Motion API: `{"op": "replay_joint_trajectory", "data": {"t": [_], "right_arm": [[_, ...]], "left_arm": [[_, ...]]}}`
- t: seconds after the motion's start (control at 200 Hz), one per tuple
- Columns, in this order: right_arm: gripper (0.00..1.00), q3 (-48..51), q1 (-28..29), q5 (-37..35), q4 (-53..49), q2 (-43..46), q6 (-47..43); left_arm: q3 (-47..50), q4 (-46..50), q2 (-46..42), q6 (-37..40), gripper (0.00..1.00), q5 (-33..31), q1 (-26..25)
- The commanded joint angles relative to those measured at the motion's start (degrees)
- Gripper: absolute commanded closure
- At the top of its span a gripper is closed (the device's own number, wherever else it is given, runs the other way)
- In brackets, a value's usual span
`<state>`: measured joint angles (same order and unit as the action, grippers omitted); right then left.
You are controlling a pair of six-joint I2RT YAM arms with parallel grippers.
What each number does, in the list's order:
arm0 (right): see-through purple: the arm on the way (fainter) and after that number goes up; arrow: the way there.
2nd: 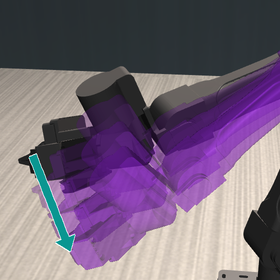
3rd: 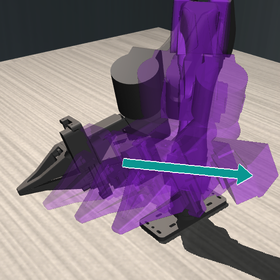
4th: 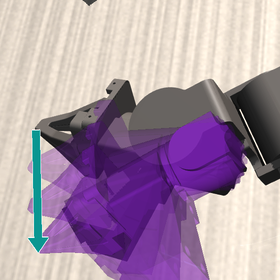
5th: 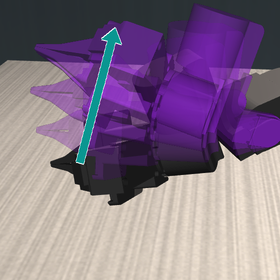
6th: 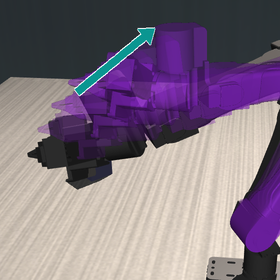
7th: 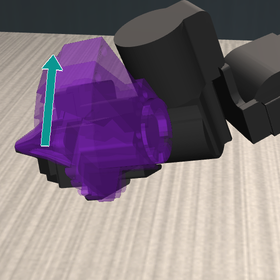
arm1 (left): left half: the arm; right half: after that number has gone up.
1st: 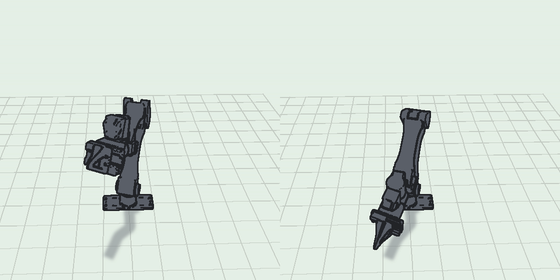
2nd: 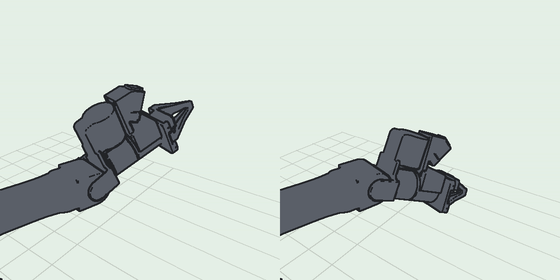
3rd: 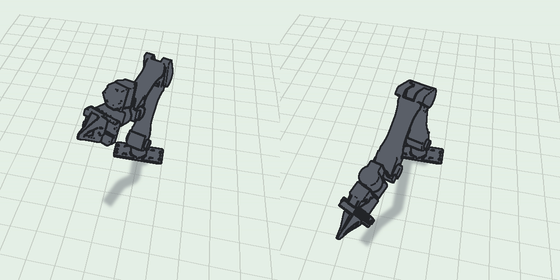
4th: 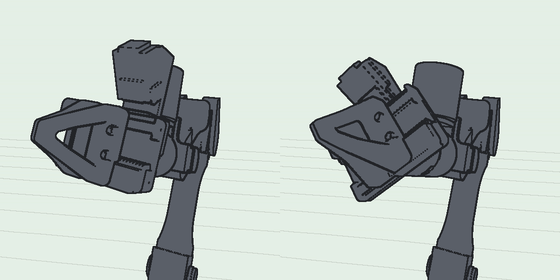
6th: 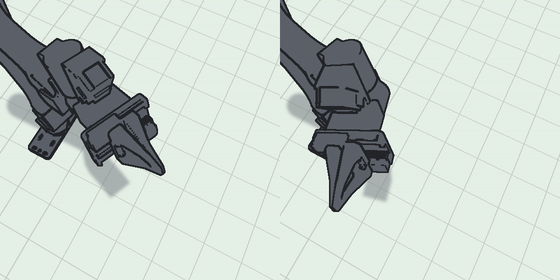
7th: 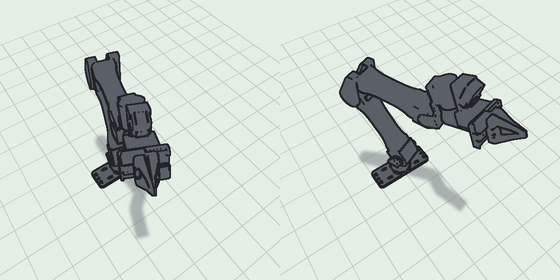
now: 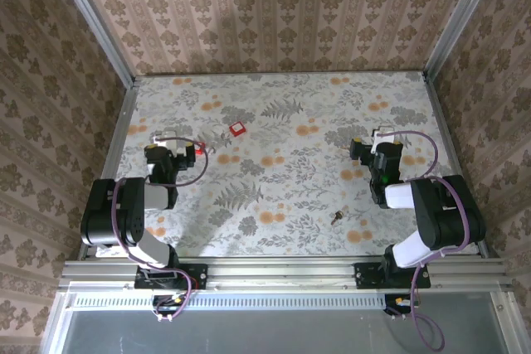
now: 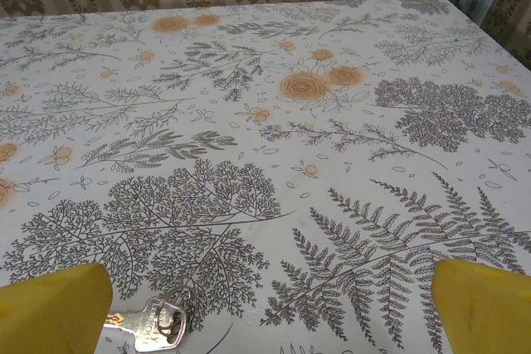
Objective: Unlock with the key
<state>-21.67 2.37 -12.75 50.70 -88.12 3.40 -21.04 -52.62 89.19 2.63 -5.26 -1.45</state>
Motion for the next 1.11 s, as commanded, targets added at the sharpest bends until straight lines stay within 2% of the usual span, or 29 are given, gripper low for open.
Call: {"op": "replay_joint_trajectory", "data": {"t": [0.0,0.505,0.55,0.605,0.655,0.74,0.785,0.83,0.925,1.005,1.1], "right_arm": [[0.00,-0.79,-0.31,0.80,-0.25,0.58,0.26],[0.00,-0.67,-0.31,0.85,-0.12,0.66,0.24],[0.00,-1.03,0.39,-2.06,-0.60,1.81,0.20],[0.00,-2.85,1.40,-2.62,-6.73,5.27,-1.26],[0.00,-8.65,3.55,-6.91,-21.71,9.56,-0.38],[0.00,-21.57,3.52,-6.94,-48.22,13.60,7.75],[0.00,-26.26,3.52,-3.16,-57.24,14.22,10.85],[0.01,-29.38,4.04,1.19,-62.10,14.30,12.46],[0.04,-34.73,4.40,5.30,-72.13,11.46,17.41],[0.09,-38.30,4.40,5.55,-78.04,6.55,19.34],[0.18,-40.69,4.31,5.16,-80.47,1.37,19.90]], "left_arm": [[-1.31,0.06,-0.23,0.62,0.00,0.86,-0.06],[-1.29,0.15,-0.27,0.62,0.00,0.96,-0.04],[-1.25,0.02,-0.31,0.62,0.00,0.95,-0.04],[-1.34,0.63,-1.25,0.62,0.00,-0.06,-0.36],[-2.35,4.74,-4.07,1.07,0.00,-1.86,-1.24],[-7.63,19.69,-11.39,1.33,0.00,-6.32,-3.40],[-11.20,28.23,-15.23,-2.02,0.00,-7.54,-4.05],[-14.15,35.82,-18.77,-6.51,0.00,-4.62,-4.18],[-18.61,46.00,-24.58,-15.31,0.00,2.92,-5.63],[-20.01,48.34,-27.54,-22.20,0.00,13.47,-7.44],[-21.72,51.23,-28.96,-27.74,0.00,18.52,-13.67]]}}
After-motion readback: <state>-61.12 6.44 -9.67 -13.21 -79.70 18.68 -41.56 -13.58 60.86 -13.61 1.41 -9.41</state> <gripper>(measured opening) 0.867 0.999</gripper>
